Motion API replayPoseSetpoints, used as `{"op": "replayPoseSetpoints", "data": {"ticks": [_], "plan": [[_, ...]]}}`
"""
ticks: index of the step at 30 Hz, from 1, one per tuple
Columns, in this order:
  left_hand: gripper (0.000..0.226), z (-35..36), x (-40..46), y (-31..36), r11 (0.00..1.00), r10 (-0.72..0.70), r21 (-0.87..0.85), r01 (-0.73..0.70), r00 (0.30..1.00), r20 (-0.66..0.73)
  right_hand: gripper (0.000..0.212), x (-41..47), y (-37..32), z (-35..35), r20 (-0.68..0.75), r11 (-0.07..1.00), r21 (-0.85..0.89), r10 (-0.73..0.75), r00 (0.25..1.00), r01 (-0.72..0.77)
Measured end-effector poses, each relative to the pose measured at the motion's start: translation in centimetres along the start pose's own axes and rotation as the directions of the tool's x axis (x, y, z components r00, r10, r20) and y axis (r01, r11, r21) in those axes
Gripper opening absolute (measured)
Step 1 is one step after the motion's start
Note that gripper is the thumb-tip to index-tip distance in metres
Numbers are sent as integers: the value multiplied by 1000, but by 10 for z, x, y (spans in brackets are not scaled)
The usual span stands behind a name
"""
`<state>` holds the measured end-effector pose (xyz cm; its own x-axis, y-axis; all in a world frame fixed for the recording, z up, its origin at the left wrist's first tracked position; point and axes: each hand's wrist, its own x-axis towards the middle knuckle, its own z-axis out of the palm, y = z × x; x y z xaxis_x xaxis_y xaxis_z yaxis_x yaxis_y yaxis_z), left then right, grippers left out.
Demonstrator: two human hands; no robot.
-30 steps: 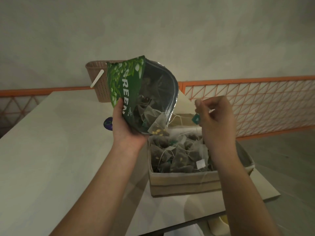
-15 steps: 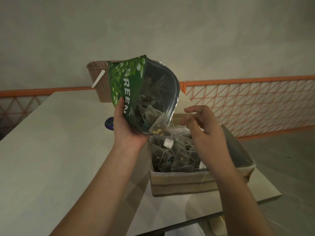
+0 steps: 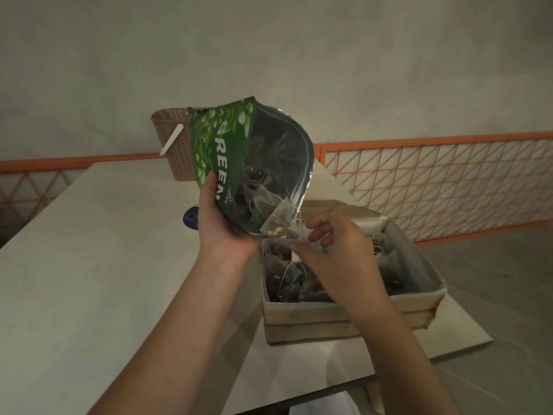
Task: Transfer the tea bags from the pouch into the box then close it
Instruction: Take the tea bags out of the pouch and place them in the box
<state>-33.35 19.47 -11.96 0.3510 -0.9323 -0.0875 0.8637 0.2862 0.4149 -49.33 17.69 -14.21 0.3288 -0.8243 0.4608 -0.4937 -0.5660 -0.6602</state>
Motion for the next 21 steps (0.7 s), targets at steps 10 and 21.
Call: {"op": "replayPoseSetpoints", "data": {"ticks": [10,21], "plan": [[53,-1,-1,3,1000,-8,-7,8,1000,5,10,2,11,-19,20,923,366,117,993,-117],[53,-4,2,1,999,-14,-30,15,999,29,24,5,10,-40,94,732,602,334,938,-320]]}}
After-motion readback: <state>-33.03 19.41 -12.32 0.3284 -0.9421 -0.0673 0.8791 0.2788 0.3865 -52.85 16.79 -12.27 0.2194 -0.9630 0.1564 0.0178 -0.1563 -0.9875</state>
